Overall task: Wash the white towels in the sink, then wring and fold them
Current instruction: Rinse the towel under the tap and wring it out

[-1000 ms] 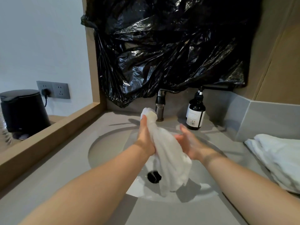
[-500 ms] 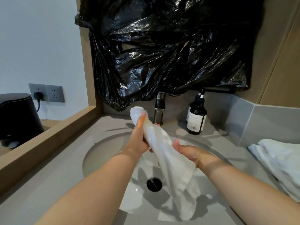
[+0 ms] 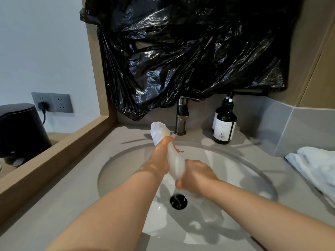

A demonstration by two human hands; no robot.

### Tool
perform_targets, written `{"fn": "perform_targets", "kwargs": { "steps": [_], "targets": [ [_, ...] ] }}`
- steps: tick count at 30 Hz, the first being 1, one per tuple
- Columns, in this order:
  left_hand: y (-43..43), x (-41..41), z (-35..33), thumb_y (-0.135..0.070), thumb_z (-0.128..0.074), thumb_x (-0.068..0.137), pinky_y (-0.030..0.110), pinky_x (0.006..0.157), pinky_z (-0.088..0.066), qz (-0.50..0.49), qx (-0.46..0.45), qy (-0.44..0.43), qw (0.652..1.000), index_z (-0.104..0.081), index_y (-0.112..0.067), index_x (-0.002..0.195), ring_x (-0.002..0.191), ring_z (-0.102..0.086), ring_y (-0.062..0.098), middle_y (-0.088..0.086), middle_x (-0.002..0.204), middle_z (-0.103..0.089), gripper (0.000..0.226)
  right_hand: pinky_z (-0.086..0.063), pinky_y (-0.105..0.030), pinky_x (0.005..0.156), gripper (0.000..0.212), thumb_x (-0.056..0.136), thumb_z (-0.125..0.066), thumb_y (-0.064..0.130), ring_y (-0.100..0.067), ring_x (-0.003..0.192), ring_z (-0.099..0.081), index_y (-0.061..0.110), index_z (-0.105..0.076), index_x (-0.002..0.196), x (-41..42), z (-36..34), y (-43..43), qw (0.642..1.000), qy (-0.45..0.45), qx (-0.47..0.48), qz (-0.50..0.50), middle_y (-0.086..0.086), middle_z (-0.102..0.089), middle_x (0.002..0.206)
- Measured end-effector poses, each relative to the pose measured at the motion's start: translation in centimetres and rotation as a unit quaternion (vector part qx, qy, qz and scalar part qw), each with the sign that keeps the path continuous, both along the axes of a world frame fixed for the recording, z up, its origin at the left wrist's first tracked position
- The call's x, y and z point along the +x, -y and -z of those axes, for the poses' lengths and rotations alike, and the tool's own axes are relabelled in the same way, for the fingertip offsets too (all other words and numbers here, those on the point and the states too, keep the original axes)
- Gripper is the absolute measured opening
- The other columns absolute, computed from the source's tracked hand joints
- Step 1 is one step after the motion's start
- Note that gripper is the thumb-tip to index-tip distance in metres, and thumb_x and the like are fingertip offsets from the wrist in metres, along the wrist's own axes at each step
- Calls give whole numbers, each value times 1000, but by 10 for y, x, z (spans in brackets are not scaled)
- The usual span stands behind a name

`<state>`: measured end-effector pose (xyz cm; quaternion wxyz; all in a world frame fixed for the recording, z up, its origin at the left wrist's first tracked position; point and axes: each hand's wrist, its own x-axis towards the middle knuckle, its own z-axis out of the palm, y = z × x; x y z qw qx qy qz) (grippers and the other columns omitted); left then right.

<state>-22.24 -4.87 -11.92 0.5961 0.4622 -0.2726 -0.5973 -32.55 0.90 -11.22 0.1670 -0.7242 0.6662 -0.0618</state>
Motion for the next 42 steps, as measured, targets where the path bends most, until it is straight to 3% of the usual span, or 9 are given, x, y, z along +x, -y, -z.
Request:
{"fn": "perform_targets", "kwargs": {
  "steps": [10, 16, 21, 23, 27, 31, 36, 39, 42],
  "targets": [
    [-4, -19, 10, -70, -59, 45, 53, 103, -42, -69, 68, -46, 994, -46, -26, 120, 98, -52, 30, 5, 106, -54, 88, -37, -25, 68, 31, 90, -59, 28, -23, 98, -63, 13, -54, 117, -4, 13, 7, 983, -155, -92, -40, 0, -66, 106],
    [0, 0, 7, -50, -68, 86, 36, 83, -47, 22, 50, 10, 998, -49, -11, 124, 94, -60, 21, 8, 110, -61, 57, -44, -27, 67, 36, 81, -65, 42, -22, 93, -62, 19, -57, 109, -9, 5, 11, 989, -119, -87, -25, 0, -63, 103],
    [-17, -12, 6, -69, -88, 37, 44, 113, -36, 178, -22, 98, 979, -25, -30, 148, 130, -47, 23, 5, 138, -52, 134, -46, -27, 66, 27, 76, -70, 39, -16, 81, -61, 28, -55, 96, -33, -10, 16, 994, -22, -102, -13, 6, -63, 91],
    [-17, -14, 11, -51, -91, 44, 42, 109, -42, 162, -36, 82, 983, -34, -17, 146, 121, -56, 24, 9, 125, -61, 122, -48, -27, 70, 33, 76, -70, 41, -15, 84, -62, 28, -57, 104, -36, -11, 17, 995, -14, -95, -32, 6, -65, 94],
    [-14, -8, 6, -15, -76, 76, 42, 82, -57, 98, -21, 42, 994, -66, 2, 104, 84, -67, 28, 15, 92, -69, 35, -48, -22, 67, 30, 81, -68, 46, -8, 74, -64, 24, -64, 101, -45, -12, 22, 972, 210, 66, -84, 8, -68, 85],
    [-17, 7, -6, -16, -66, 82, 38, 75, -56, 94, -36, -4, 995, -64, 3, 104, 81, -65, 26, 12, 86, -70, 29, -44, -21, 65, 61, 92, -44, 57, -11, 64, -51, 0, -63, 103, -64, -12, 35, 814, 537, 219, -18, -4, -61, 77],
    [-28, 11, -20, -18, -56, 87, 35, 83, -50, 114, -42, -175, 977, -61, -3, 86, 74, -65, 23, 9, 73, -68, 16, -49, -32, 73, 84, 90, -22, 69, -22, 67, -66, 7, -78, 76, -76, 1, 40, 802, 551, 226, 51, -10, -71, 77],
    [-31, 6, -24, -21, -54, 86, 38, 79, -52, 128, -43, -224, 965, -61, -3, 82, 70, -67, 25, 9, 71, -67, 19, -48, -34, 95, 66, 92, -33, 64, -20, 93, -71, 13, -73, 107, -65, 3, 25, 782, 563, 266, 29, -9, -74, 103],
    [-29, 4, -24, -20, -54, 85, 45, 94, -50, 141, -43, -246, 958, -61, -3, 83, 74, -65, 26, 10, 72, -66, 18, -51, -14, 54, 34, 105, -33, 23, -11, 60, -67, 8, -64, 106, -54, -4, 10, 765, 586, 266, 23, -3, -70, 69]
  ]
}}
